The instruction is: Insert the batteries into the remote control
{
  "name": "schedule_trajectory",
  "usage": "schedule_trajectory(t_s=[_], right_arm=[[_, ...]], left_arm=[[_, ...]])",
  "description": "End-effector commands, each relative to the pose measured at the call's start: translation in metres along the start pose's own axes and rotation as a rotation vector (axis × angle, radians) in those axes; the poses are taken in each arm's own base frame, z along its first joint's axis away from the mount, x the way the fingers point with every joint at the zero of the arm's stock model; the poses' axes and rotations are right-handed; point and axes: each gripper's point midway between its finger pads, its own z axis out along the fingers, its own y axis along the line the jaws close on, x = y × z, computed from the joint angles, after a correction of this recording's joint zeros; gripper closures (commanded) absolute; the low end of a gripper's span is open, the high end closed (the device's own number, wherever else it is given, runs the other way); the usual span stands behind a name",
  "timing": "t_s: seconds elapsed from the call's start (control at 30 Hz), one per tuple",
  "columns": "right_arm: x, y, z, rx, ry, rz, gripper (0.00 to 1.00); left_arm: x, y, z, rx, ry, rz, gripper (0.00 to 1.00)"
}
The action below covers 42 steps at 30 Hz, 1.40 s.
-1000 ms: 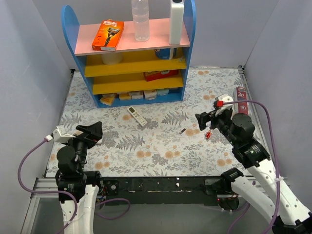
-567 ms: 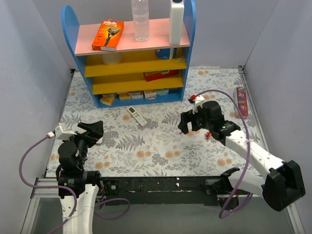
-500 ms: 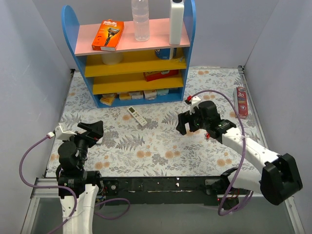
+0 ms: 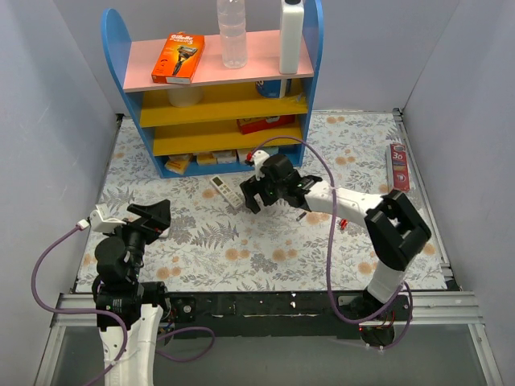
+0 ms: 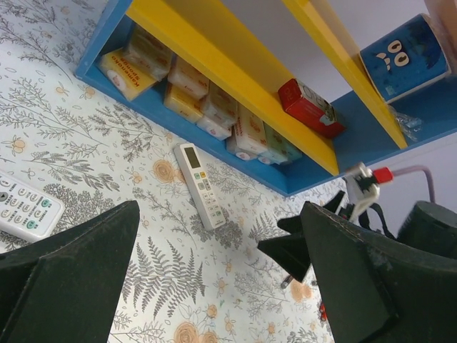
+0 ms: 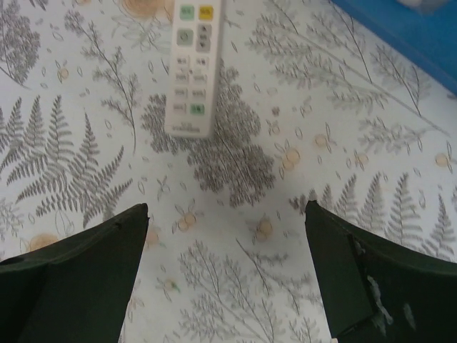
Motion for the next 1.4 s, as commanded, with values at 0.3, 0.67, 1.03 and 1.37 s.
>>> schedule_trajectory(t_s=[0.3,0.67,1.03,1.37], right_arm=[[-0.025,0.036,0.087,0.023,0.065,-0.12,0.07],[-0.007,0.036,0.111,0.104,0.151,-0.178,0.45],[-0.021,0.068,0.027,-0.045,0.061,-0.087,0.99],[-0.035,0.133,-0.078,-0.489,-0.122,0.092,0.99]], left_arm=[[-0.001,-0.001,-0.002,0.012,-0.008,-0.002,0.02],[0.0,-0.002,-0.001,0.013,-0.007,-0.004,0.02],[0.027,-0.042,0.003,0.321,0.102,0.084,0.02],[0.056,-0.084,-0.012,0.723,0.183,0.058,0.02]])
